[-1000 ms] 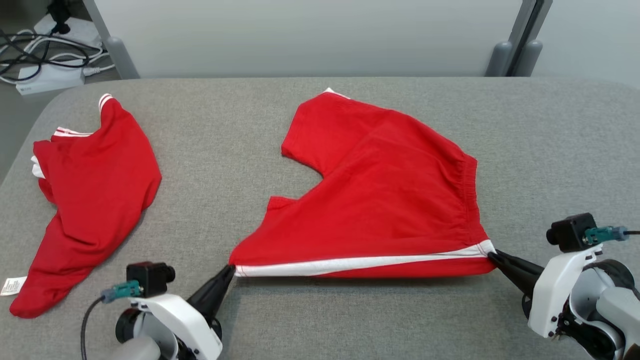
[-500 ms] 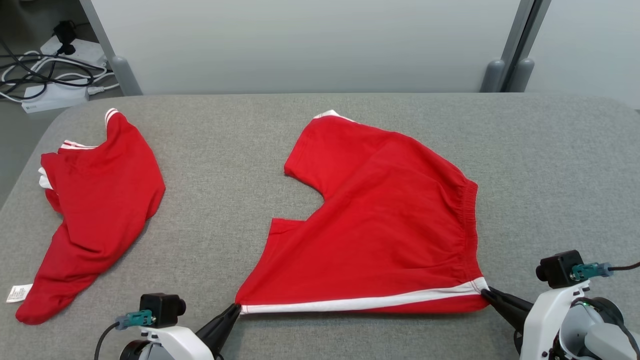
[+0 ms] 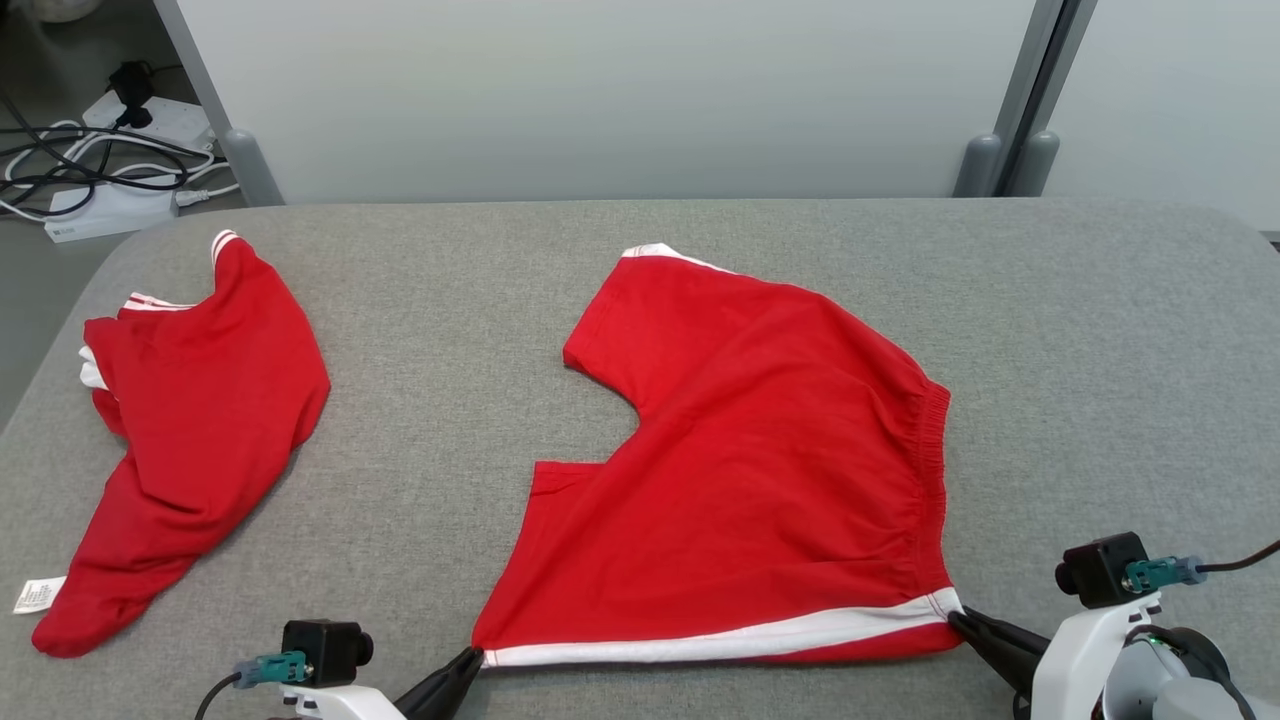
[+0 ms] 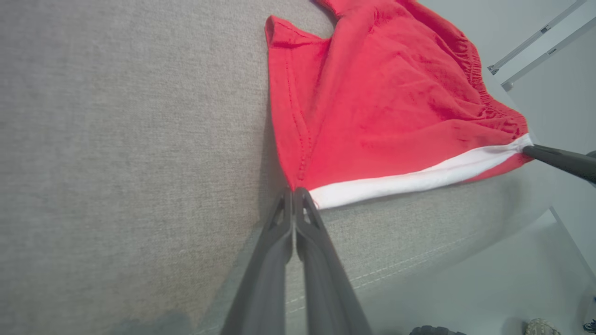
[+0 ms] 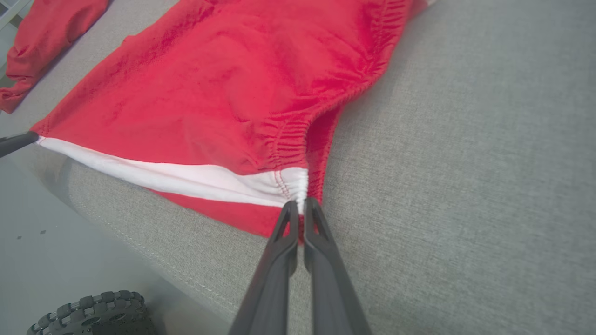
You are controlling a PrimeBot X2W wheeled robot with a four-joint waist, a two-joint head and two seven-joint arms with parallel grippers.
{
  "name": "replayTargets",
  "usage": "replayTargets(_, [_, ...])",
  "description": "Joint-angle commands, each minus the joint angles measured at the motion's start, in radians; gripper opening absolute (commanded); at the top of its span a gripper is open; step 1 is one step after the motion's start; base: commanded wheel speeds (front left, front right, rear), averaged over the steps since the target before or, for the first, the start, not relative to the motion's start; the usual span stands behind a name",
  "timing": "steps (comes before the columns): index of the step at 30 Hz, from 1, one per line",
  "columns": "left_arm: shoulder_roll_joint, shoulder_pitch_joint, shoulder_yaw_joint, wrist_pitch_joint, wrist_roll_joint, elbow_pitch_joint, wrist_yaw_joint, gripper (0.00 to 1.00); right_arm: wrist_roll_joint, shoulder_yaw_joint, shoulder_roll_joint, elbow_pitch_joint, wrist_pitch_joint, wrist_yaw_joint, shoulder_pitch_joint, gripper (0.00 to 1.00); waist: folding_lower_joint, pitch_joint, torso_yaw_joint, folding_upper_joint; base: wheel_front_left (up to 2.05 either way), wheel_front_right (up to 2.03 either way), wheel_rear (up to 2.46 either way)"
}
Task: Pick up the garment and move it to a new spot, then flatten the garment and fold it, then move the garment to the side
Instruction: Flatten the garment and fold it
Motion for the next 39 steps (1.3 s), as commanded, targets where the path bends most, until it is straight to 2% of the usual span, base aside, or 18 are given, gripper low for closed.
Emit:
replayTargets(1, [0.038, -0.018, 0.032, -0.012, -0.01, -0.013, 0.0, 0.0, -0.007, -0.002, -0.027, -0.003, -0.002, 0.0, 0.026, 0.0, 0.0, 0.002, -0.002, 0.0, 0.0, 0.0, 0.0])
replayTargets(3, [0.04, -0.02, 0.034, -0.017, -0.008, -0.013, 0.0, 0.0, -0.009, -0.005, -0.026, 0.0, -0.007, 0.0, 0.026, 0.0, 0.0, 0.004, -0.002, 0.0, 0.0, 0.0, 0.0])
replayTargets(4, [0.039, -0.023, 0.035, -0.022, -0.005, -0.013, 0.0, 0.18, -0.012, -0.009, -0.023, 0.004, -0.014, 0.0, 0.025, 0.0, 0.0, 0.007, -0.003, 0.0, 0.0, 0.0, 0.0])
replayTargets(5, [0.038, -0.025, 0.037, -0.027, -0.001, -0.014, 0.0, 0.49, -0.015, -0.014, -0.02, 0.01, -0.023, 0.0, 0.024, 0.4, 0.0, 0.01, -0.005, 0.0, 0.0, 0.0, 0.0])
replayTargets(6, [0.037, -0.028, 0.037, -0.031, 0.004, -0.015, 0.0, 1.0, -0.023, -0.016, -0.017, 0.015, -0.032, 0.0, 0.02, 1.0, 0.0, 0.013, -0.006, 0.0, 0.0, 0.0, 0.0])
replayTargets(16, [0.027, -0.052, 0.099, -0.054, 0.073, -0.022, 0.0, 1.0, -0.055, -0.067, -0.003, 0.045, -0.107, 0.0, 0.01, 1.0, 0.0, 0.02, -0.012, 0.0, 0.0, 0.0, 0.0])
replayTargets(23, [-0.003, 0.002, 0.321, -0.054, 0.245, -0.086, 0.016, 1.0, -0.103, -0.175, 0.018, 0.063, -0.156, 0.0, 0.035, 1.0, 0.0, 0.002, -0.021, 0.0, 0.0, 0.0, 0.0])
replayTargets(26, [-0.027, 0.046, 0.422, -0.055, 0.325, -0.119, 0.031, 1.0, -0.159, -0.28, 0.045, 0.064, -0.159, 0.0, 0.056, 1.0, 0.0, -0.007, -0.029, 0.0, 0.0, 0.0, 0.0])
replayTargets(31, [-0.077, 0.128, 0.598, -0.055, 0.466, -0.182, 0.056, 1.0, -0.314, -0.523, 0.111, 0.044, -0.16, 0.0, 0.142, 1.0, 0.0, -0.016, -0.041, 0.0, 0.0, 0.0, 0.0])
replayTargets(34, [-0.115, 0.174, 0.69, -0.055, 0.543, -0.217, 0.054, 1.0, -0.403, -0.639, 0.155, 0.015, -0.16, 0.0, 0.208, 1.0, 0.0, -0.023, -0.045, 0.0, 0.0, 0.0, 0.0])
replayTargets(39, [-0.17, 0.236, 0.802, -0.055, 0.656, -0.254, 0.04, 1.0, -0.522, -0.774, 0.205, -0.045, -0.16, 0.0, 0.293, 1.0, 0.0, -0.038, -0.05, 0.0, 0.0, 0.0, 0.0])
